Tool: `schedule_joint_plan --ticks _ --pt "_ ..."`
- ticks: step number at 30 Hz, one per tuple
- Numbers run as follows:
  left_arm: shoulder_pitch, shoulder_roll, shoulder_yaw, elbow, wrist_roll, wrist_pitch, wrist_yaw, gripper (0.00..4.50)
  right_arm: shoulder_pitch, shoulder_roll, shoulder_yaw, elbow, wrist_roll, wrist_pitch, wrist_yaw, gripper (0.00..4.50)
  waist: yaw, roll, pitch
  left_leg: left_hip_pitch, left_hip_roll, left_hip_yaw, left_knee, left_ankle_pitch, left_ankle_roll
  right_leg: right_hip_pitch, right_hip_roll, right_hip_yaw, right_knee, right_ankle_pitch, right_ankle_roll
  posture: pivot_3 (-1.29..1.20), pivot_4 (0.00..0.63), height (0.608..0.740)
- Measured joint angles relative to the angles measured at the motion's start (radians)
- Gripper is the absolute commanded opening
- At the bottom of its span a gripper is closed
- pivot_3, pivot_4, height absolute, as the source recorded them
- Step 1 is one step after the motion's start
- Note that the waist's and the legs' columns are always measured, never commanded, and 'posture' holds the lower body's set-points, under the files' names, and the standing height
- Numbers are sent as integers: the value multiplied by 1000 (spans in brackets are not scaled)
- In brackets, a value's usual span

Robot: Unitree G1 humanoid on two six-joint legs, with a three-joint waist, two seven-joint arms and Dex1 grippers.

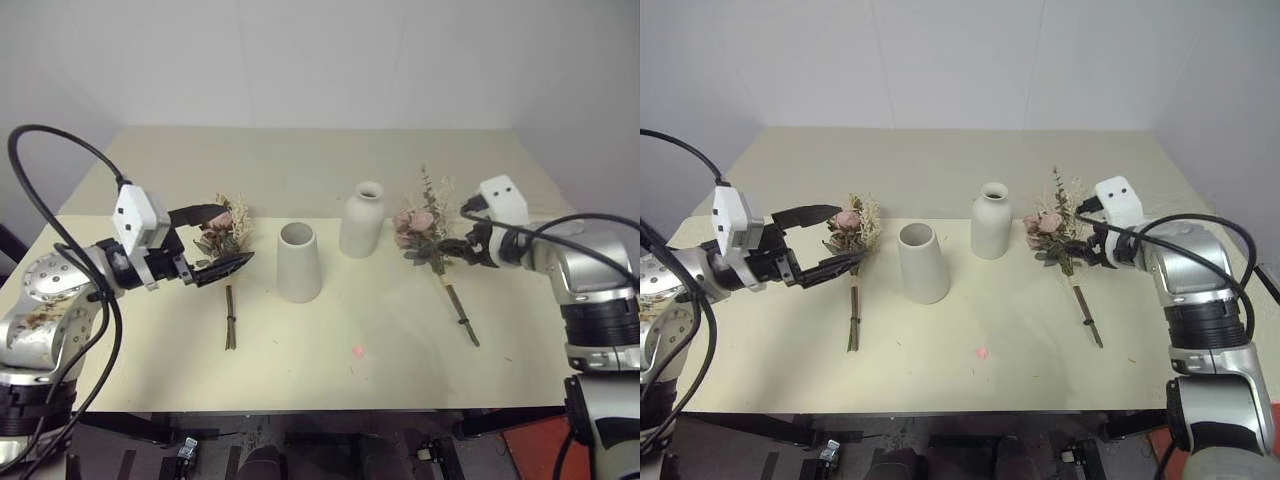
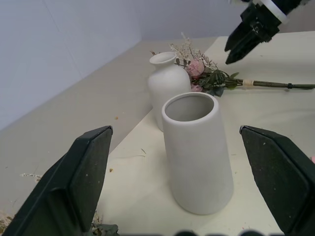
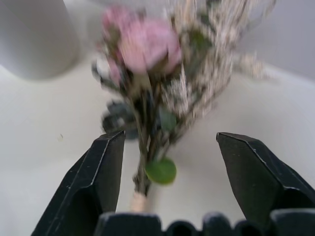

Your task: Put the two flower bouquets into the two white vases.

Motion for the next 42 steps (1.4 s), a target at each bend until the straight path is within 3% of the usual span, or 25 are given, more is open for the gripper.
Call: schedule_joint_plan --ticks 8,16,19,26,27,33,35,40,42 --pt "16 -4 1 2 11 0 -6 4500 72 -40 16 -34 34 73 39 3337 1 0 0 0 0 0 1 0 0 0 0 0 0 0 0 0 150 740" --pt "29 -11 2 -1 13 0 -1 4500 61 13 105 148 9 -2 48 3337 -9 0 0 1 0 0 0 0 0 1 0 0 0 0 0 0 150 740" --pt "48 -11 3 -3 14 0 4 4500 45 35 115 205 2 -31 56 2743 -12 0 0 0 0 0 0 0 0 0 0 0 0 0 0 0 150 740" --pt "68 -11 11 -21 13 0 9 4500 -9 43 115 262 -7 -46 49 247 -19 0 0 0 0 0 0 0 0 0 0 0 0 0 0 0 150 740" --pt "68 -11 14 -21 13 0 11 4500 -11 43 115 263 -7 -46 50 77 -19 0 0 0 0 0 0 0 0 0 0 0 0 0 0 0 150 740" --pt "68 -11 17 -21 13 0 14 4500 -12 67 97 261 -26 -89 4 77 -20 0 0 1 0 0 0 0 0 0 0 0 0 0 0 0 150 740" --pt "67 -11 17 -21 14 0 14 4500 -10 95 63 248 -42 -179 -61 77 -24 0 0 0 0 0 0 0 0 -1 0 1 1 0 0 0 150 740" --pt "60 -11 17 -18 14 -2 14 4500 -12 259 -128 172 -83 -768 -320 77 -28 0 0 -1 0 0 -1 0 0 -4 0 1 3 0 0 0 150 740" --pt "59 -11 17 -17 15 -3 14 4500 -59 333 -184 169 -54 -862 -379 77 -29 0 0 -2 0 0 -1 1 -1 -4 0 1 5 1 0 0 150 740"
